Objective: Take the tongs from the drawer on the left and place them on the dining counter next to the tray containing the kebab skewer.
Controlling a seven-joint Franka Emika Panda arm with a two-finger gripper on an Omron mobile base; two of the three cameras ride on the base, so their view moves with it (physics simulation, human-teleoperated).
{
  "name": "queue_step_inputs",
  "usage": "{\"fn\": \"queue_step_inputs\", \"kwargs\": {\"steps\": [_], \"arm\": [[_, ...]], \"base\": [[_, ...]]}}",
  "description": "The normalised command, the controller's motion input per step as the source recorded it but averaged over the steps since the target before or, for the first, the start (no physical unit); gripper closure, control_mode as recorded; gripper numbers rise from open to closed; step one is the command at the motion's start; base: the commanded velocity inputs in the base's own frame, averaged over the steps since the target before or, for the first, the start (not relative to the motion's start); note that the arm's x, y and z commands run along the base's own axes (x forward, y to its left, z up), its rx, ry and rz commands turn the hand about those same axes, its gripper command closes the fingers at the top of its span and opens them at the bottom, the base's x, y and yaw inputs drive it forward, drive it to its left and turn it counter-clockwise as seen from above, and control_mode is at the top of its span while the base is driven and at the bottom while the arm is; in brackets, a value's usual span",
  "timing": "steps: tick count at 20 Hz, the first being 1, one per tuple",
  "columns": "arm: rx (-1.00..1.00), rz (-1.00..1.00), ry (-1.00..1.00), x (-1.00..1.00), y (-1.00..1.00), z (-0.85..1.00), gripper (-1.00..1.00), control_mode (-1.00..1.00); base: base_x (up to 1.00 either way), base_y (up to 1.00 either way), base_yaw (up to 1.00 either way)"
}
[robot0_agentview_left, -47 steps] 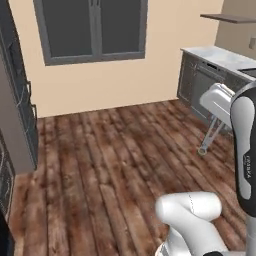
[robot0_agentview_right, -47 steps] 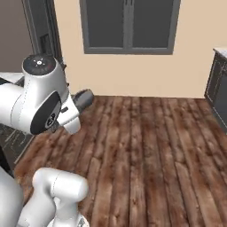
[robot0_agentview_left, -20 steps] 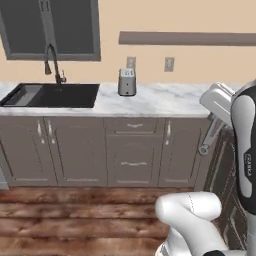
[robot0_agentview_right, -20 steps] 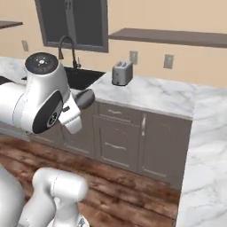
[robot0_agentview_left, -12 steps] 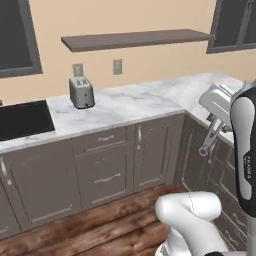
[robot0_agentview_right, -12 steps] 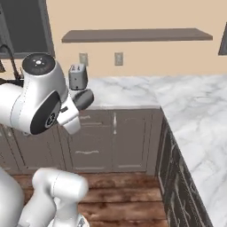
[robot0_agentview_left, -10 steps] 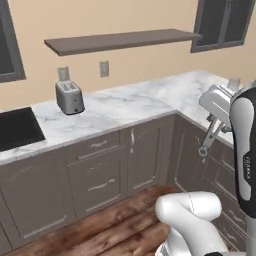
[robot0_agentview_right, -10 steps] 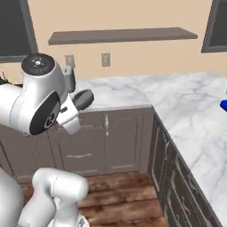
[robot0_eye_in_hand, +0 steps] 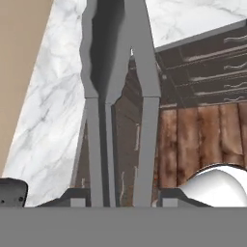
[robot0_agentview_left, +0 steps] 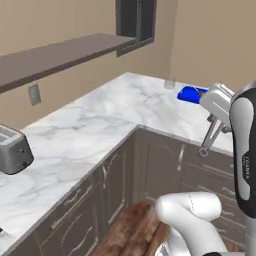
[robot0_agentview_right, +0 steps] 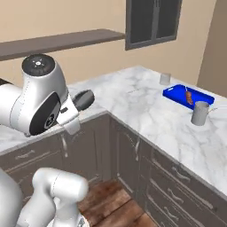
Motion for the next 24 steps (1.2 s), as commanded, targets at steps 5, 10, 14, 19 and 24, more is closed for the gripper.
{"fn": "queue_step_inputs", "kwargs": {"steps": [5, 10, 14, 19, 24], "arm": [[0.0, 0.0, 0.0, 0.0, 0.0, 0.0, 1.0, 1.0], [0.0, 0.0, 0.0, 0.0, 0.0, 0.0, 1.0, 1.0], [0.0, 0.0, 0.0, 0.0, 0.0, 0.0, 1.0, 1.0], [0.0, 0.0, 0.0, 0.0, 0.0, 0.0, 1.0, 1.0], [0.0, 0.0, 0.0, 0.0, 0.0, 0.0, 1.0, 1.0]], "base": [[0.96, 0.32, -0.7], [0.89, 0.15, -0.68], [0.28, -0.22, -0.53], [-0.21, -0.83, -0.37], [-0.06, -1.0, -0.34]]}}
